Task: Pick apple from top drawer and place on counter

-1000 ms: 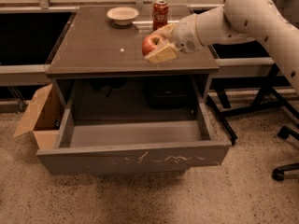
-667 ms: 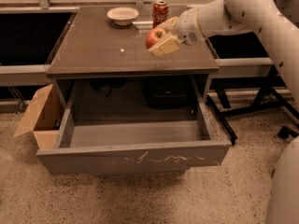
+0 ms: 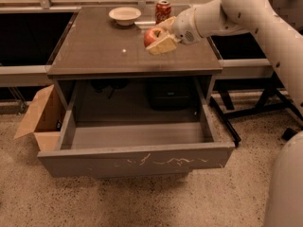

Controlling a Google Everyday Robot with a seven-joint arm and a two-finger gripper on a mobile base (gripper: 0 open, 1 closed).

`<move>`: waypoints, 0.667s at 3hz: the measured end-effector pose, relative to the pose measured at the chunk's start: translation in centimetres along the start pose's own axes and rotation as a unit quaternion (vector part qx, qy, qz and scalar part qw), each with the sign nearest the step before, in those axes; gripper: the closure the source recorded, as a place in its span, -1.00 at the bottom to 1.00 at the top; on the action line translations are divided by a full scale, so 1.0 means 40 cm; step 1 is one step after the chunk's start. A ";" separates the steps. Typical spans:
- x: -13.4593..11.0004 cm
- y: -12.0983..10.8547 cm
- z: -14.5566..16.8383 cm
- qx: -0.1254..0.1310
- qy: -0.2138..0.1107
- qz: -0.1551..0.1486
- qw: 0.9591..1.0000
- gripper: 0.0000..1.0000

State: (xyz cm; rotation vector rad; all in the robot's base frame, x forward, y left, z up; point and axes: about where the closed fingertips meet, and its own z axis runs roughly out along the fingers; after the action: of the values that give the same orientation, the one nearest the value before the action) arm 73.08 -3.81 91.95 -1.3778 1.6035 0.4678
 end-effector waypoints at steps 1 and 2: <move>0.001 -0.043 0.020 0.028 0.009 0.029 0.999 1.00; 0.034 -0.098 0.037 0.046 0.039 0.098 0.993 1.00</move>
Offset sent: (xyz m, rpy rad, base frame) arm 0.0608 -0.0183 -0.0022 0.0066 0.1992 -0.2755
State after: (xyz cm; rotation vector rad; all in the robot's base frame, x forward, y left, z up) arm 77.37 -4.56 91.20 -1.1888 1.8118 0.4550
